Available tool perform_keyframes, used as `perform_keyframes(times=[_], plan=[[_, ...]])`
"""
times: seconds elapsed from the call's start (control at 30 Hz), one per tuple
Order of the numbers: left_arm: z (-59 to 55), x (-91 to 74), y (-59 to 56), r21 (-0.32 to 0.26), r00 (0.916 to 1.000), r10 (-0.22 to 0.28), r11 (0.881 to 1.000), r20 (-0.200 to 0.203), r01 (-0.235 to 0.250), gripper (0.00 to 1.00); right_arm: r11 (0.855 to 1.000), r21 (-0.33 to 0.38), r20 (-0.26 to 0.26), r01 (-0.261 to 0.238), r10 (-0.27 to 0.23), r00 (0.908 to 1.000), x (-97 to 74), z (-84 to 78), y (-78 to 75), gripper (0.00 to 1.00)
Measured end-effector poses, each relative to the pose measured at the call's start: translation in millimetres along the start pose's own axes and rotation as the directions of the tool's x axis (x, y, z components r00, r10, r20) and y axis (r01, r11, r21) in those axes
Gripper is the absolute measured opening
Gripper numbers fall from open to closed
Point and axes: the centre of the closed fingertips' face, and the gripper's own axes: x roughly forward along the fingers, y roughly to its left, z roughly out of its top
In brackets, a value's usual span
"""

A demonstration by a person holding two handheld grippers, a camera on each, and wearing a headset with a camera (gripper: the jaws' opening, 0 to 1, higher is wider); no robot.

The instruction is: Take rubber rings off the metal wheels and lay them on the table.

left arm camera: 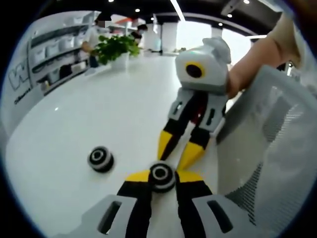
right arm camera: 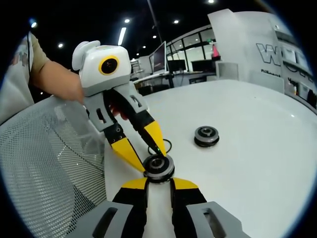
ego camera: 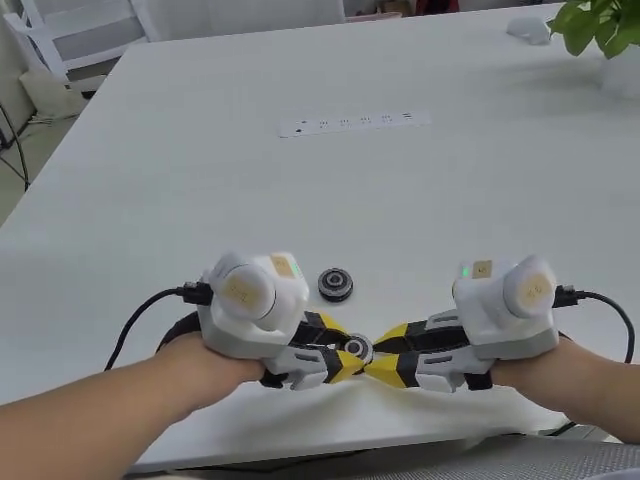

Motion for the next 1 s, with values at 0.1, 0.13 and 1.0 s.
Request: perform_keyframes(times=[0.1, 0.13, 1.0], plan=[[0.1, -0.3, 1.9, 0.002, 1.0, 0.008, 1.0, 0.004, -0.008, 0.16, 1.0, -0.004, -0.001, 0.001, -0.001, 1.0, -0.1, -0.2, -0.4, 0.13], [0.1, -0.4, 2.9, 0.001, 0.9999, 0.012, 1.0, 0.006, -0.012, 0.16, 1.0, -0.003, -0.001, 0.001, -0.001, 1.0, -0.1, -0.2, -0.5, 0.13], [0.5, 0.1, 3.0, 0.0, 0.9984, 0.045, 0.999, 0.035, -0.045, 0.14, 1.0, -0.016, 0.0, 0.017, -0.017, 0.9999, -1.0, -0.9, 1.1, 0.12]])
